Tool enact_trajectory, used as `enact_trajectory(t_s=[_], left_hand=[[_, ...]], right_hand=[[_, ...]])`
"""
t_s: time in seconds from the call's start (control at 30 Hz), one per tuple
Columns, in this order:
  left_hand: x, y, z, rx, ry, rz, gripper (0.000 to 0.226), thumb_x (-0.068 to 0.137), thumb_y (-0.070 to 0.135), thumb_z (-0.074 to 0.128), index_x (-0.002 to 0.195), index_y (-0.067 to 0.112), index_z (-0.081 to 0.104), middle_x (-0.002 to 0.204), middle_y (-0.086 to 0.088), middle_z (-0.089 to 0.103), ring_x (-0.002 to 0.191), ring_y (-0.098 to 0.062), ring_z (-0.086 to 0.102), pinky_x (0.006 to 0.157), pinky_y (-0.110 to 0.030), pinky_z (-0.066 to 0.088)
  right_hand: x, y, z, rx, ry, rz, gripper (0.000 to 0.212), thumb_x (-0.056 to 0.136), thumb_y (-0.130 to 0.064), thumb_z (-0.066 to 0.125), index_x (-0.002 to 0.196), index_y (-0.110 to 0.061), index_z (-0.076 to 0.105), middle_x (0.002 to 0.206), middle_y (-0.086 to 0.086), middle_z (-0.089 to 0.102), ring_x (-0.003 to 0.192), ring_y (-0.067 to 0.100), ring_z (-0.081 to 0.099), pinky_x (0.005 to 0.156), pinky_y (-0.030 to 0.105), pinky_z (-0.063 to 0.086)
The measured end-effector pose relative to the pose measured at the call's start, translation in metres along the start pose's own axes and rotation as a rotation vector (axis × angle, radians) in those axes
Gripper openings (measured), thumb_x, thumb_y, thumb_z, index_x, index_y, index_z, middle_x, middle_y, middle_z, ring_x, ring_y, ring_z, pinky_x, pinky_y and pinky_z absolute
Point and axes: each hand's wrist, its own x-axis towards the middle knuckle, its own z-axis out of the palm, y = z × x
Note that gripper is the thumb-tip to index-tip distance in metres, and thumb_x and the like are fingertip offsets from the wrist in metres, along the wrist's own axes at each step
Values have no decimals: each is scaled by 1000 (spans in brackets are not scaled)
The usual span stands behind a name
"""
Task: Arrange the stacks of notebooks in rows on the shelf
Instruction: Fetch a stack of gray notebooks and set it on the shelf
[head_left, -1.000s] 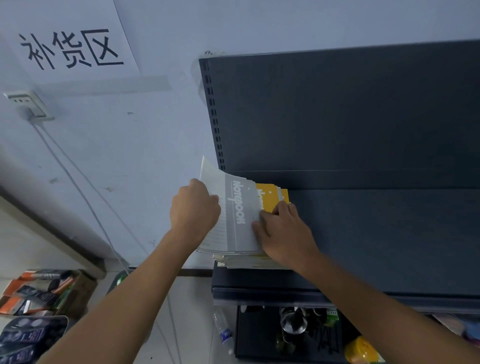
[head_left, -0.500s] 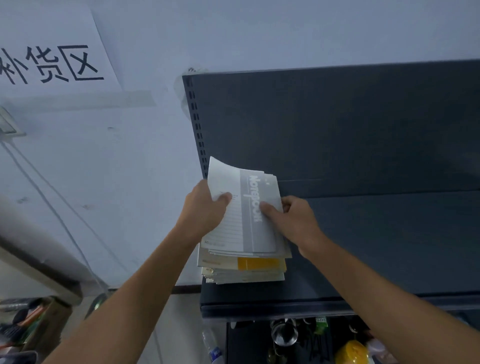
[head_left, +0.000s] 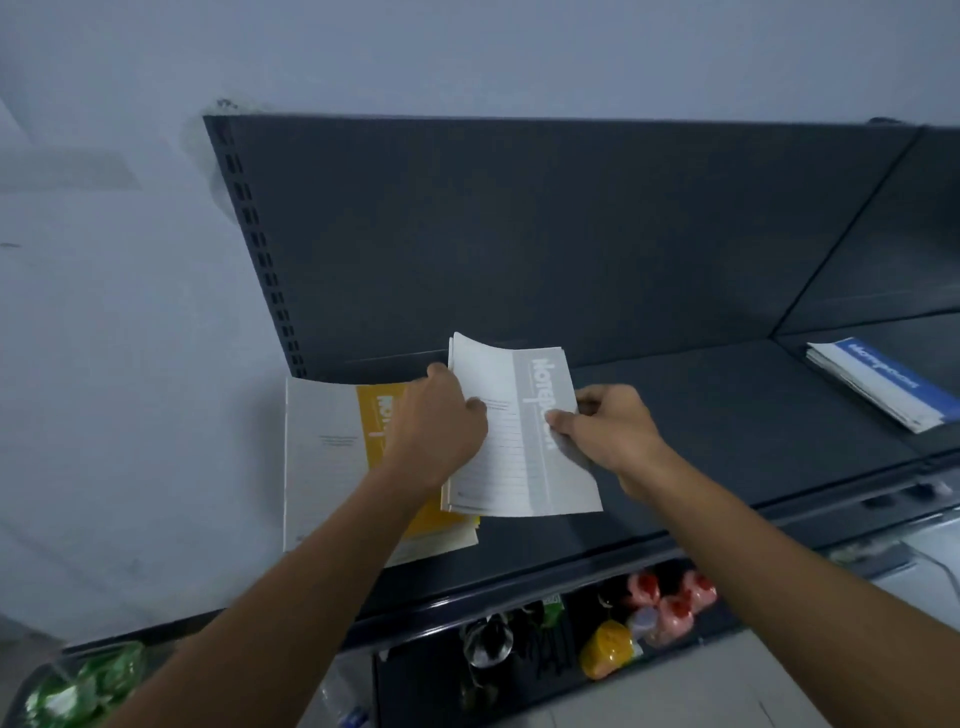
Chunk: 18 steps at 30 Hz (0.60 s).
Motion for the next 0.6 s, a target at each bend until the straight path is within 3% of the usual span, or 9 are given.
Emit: enact_trajectory(t_s=[0.13,0.27,0.43,0.6], left_hand=[[3,27,17,27,-6,51,21,97,32,55,97,17,40,76,9,45,61,-7,45,47,-21,31],[4,69,39,47,-27,101,23,94,34,55,96,16,40,75,7,41,62,-8,41,49,-27,26],[-9,140,81,49,-92,140,26,94,36,55,99,14,43,88,-1,48,82,-27,52,66,-36,40],[-24,218,132,52,-118,187,25,94,35,56,98,13,44,79,4,41,77,-23,47,61,-34,35]], right_hand=[[2,12,-32,-19,60,-11,5,85,-18,78,86,-19,73,75,-10,74,60,-4,68,46,9,46],[4,32,-76,-37,118,-3,6,84,-21,78,84,-22,73,74,-14,73,61,-6,67,47,8,44],[9,66,-150,-66,192,21,10,81,-23,79,76,-23,70,71,-15,71,72,2,68,55,15,46],[14,103,-232,-140,249,31,16,81,-24,78,71,-25,66,75,-12,69,73,1,62,59,21,45]])
